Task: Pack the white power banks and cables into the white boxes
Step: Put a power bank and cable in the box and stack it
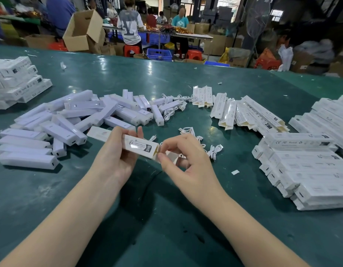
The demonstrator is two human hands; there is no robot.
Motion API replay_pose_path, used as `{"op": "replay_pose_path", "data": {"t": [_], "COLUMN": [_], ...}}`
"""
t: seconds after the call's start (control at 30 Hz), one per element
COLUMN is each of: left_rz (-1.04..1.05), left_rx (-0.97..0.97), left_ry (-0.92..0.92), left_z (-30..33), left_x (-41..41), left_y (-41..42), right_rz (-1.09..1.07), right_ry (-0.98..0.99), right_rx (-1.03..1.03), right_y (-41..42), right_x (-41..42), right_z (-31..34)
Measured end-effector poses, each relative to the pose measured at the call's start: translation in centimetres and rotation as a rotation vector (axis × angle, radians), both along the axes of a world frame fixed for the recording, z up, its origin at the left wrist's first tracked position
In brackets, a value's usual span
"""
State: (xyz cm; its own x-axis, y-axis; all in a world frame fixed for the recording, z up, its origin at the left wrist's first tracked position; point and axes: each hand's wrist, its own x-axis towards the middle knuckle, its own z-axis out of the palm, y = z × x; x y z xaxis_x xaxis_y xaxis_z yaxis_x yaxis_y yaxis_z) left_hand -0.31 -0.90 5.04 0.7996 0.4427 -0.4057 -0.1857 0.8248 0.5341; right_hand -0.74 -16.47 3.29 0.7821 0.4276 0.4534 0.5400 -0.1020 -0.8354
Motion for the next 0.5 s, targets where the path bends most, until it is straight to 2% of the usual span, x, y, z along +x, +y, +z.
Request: {"op": "replay_pose_path", "data": {"t": [0.13, 0.5], "left_rz": [0.024, 0.060], "left_rx": [0.039, 0.024], "left_ry": [-0.015, -0.044], "left_z": [-0.26, -0.54], "left_x": [0.15, 0.50], "left_y": [0.15, 0.18], "right_rz": [0.125, 0.267], "right_ry": [0.195, 0.393], "right_rx": [-0.068, 0.200], "right_y": [-0.17, 0.29], "right_x": [-0.35, -0.56], "right_z": [-0.12, -0.39]}}
